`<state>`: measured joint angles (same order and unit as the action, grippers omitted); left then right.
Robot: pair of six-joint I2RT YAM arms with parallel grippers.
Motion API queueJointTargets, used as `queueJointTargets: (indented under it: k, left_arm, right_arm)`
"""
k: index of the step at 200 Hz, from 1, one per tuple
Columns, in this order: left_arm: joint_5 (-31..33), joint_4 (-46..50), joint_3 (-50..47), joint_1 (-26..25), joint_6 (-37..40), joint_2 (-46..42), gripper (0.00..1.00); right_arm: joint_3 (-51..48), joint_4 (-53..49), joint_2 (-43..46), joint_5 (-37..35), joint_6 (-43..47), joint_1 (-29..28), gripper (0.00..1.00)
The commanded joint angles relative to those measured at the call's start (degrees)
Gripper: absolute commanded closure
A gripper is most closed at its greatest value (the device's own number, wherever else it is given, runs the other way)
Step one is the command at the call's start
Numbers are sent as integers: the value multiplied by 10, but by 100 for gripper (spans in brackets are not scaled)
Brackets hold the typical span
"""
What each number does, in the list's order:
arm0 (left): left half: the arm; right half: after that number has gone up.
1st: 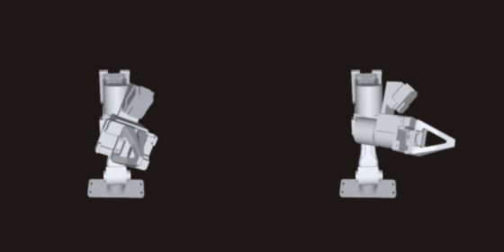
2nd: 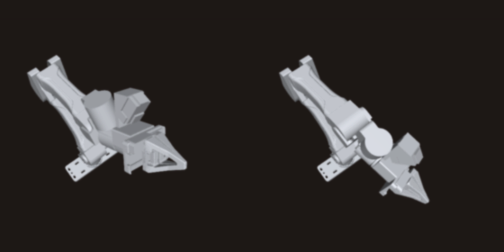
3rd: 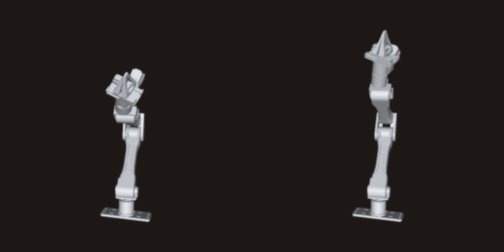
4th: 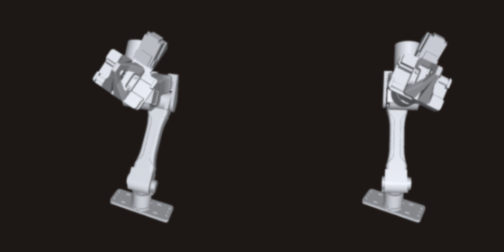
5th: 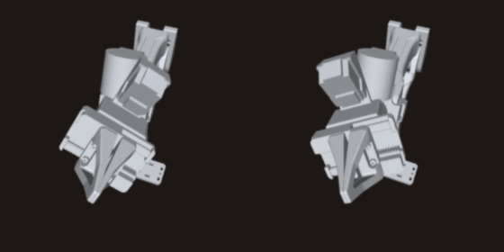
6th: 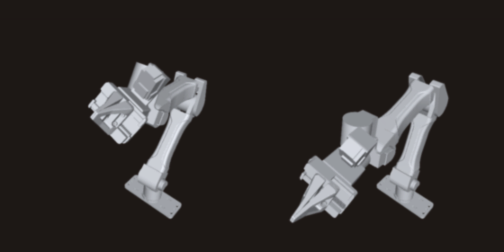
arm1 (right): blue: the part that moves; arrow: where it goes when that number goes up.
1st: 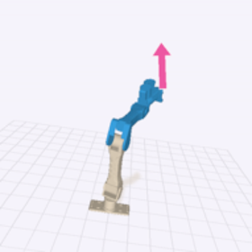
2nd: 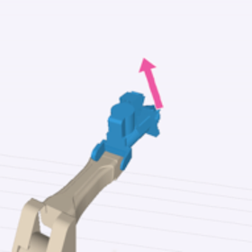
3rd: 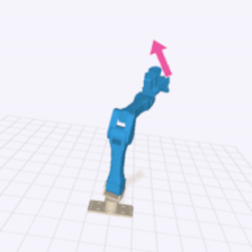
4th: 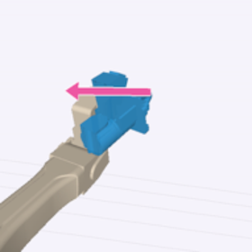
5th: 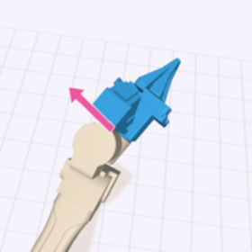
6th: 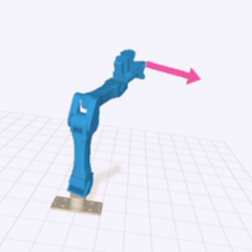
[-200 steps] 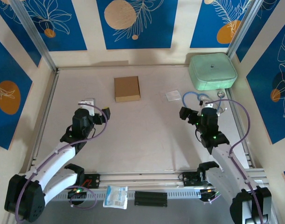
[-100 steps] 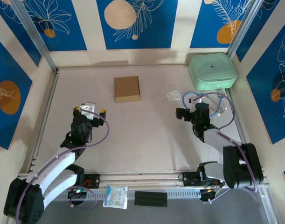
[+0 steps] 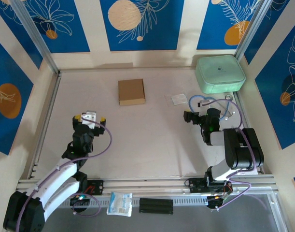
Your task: Fold the paper box
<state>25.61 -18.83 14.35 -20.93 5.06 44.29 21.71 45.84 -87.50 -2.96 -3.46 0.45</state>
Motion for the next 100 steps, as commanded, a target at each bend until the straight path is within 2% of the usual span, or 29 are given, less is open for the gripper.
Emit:
queueJointTargets:
  k: [1, 25, 58, 76, 100]
  left_arm:
    - [18, -8, -12, -2, 15, -4, 1]
    - [47, -49, -28, -1, 21, 26, 1]
    - [58, -102, -25, 8, 21, 115, 1]
    - [55, -133, -11, 18, 26, 171, 1]
    - [15, -208, 1, 50, 20, 234, 0]
  right_arm:
    - [25, -5, 3, 26, -28, 11, 1]
    - [21, 8, 1, 18, -26, 7, 1]
    - [23, 1, 1, 11, -22, 2, 1]
    - [24, 1, 2, 10, -22, 2, 1]
    - [24, -1, 2, 11, -22, 2, 1]
